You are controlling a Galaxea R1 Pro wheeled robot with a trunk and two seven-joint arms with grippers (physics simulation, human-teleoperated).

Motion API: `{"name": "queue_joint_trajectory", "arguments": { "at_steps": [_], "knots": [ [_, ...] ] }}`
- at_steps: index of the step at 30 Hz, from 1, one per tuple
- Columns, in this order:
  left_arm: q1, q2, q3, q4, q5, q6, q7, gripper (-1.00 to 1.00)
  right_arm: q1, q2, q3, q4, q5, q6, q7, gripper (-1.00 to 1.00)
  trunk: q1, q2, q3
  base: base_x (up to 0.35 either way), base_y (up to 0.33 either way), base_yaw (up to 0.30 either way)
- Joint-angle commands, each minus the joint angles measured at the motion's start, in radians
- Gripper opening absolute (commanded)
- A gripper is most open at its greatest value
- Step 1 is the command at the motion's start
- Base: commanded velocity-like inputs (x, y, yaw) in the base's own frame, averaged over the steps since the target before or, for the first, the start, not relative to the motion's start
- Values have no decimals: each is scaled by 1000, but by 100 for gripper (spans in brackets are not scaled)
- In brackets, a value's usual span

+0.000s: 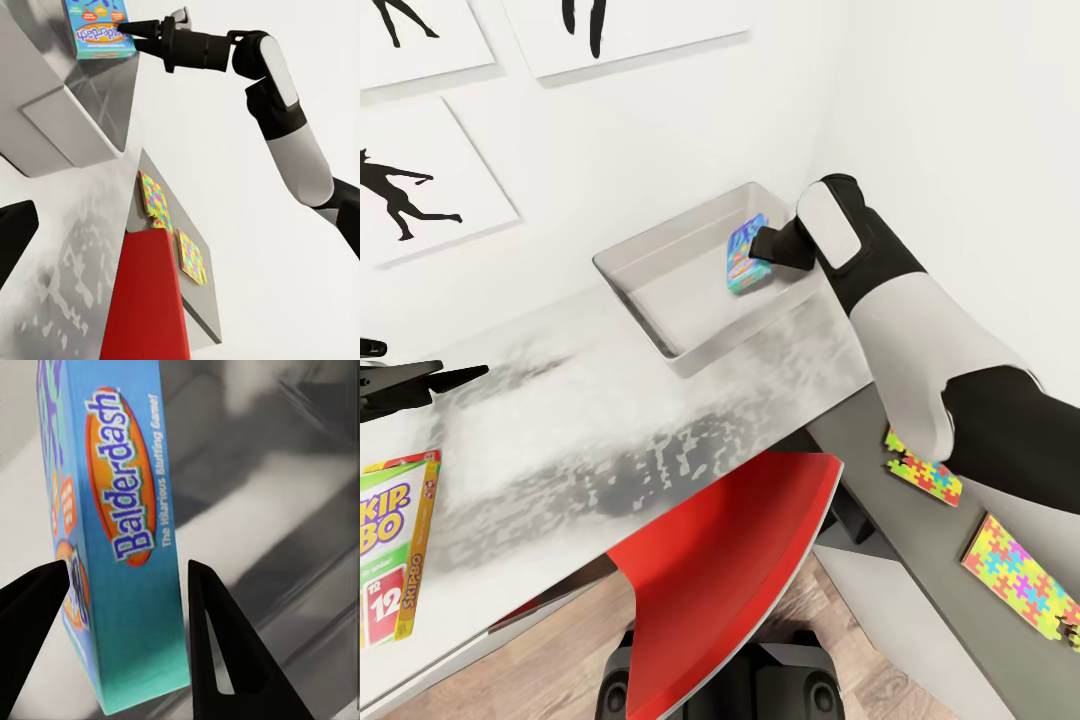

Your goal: Put all the toys in the child's room - the three board games (two on the bed and one on the table), the two jigsaw puzzles on the table, and the tennis ball on the table - inside the toy box on the table in the child's room.

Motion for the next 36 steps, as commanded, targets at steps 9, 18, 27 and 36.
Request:
{"name": "queue_joint_trajectory", "arguments": {
  "at_steps": [9, 18, 27, 36],
  "knots": [
    [0, 0, 0, 0, 0, 11, -4, 100, -12, 0, 2, 0, -8, 2, -16, -100, 1, -2, -1, 0, 0, 0],
    [0, 0, 0, 0, 0, 11, -4, 100, -23, 0, 2, 1, -7, 2, -19, 100, 1, -2, -1, 0, 0, 0],
    [0, 4, 1, 0, 0, 11, -4, 100, -24, 0, 2, 1, -6, 0, -21, 100, 1, -2, -1, 0, 0, 0],
    [0, 4, 0, 0, 0, 11, -4, 100, -28, 0, 2, -1, -7, 4, -21, 100, 1, -2, -1, 0, 0, 0]
  ]
}}
